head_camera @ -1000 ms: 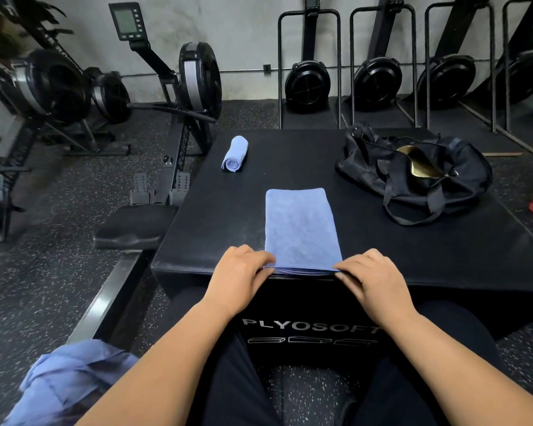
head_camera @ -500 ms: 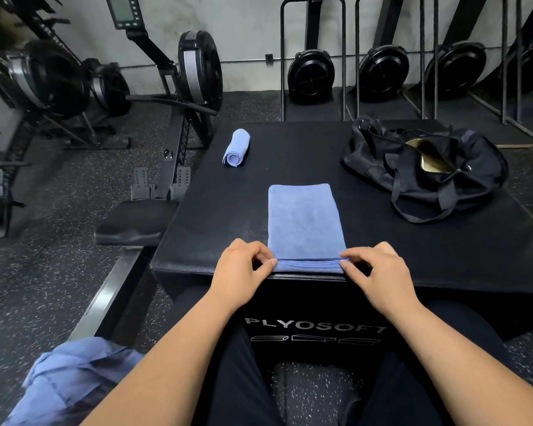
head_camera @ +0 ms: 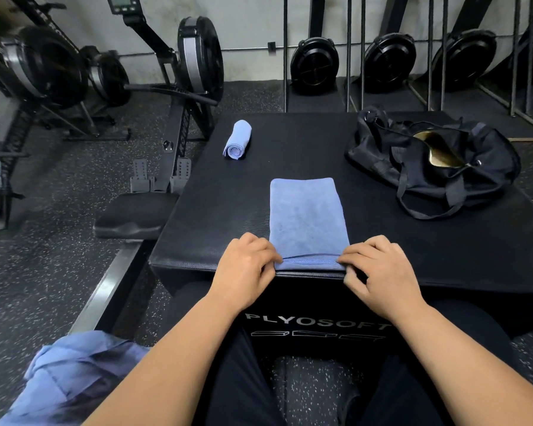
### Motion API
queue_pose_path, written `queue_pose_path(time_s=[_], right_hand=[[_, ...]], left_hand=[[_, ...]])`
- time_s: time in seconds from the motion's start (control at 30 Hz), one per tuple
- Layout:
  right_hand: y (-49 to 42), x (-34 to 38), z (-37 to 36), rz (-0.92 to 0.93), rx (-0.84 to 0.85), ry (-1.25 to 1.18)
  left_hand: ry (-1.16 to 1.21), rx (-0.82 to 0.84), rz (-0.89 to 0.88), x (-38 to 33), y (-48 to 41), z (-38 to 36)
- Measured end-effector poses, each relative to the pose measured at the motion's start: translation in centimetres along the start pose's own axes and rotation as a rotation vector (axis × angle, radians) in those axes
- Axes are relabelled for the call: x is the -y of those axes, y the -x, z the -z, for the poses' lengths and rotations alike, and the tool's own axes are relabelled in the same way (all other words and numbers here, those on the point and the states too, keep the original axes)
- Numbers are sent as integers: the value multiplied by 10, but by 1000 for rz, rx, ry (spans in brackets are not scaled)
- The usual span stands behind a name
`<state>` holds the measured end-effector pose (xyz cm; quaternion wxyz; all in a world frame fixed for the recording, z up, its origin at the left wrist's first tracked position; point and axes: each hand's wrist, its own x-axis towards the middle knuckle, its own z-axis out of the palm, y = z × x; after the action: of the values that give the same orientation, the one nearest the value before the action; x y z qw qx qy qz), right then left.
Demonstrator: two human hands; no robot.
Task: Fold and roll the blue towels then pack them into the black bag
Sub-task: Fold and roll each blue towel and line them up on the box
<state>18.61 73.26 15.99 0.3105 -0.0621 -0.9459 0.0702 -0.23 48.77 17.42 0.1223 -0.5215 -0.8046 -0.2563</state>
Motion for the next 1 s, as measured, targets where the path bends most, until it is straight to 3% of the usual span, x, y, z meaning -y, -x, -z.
queue_pose_path(time_s=[0.3,0.7,0.87,1.0], right_hand=[[2,-5,0,-154,82,-50],[-12,10,0,-420,138,-170],[-14,9,-3,-392,144,-5],[-12,6,-6,-447,79,-32]], left_hand=[[32,107,65,8,5,4],[399,132,345,9,1,5],[345,114,346,5,-2,3],[176,63,269,0,-6,0]])
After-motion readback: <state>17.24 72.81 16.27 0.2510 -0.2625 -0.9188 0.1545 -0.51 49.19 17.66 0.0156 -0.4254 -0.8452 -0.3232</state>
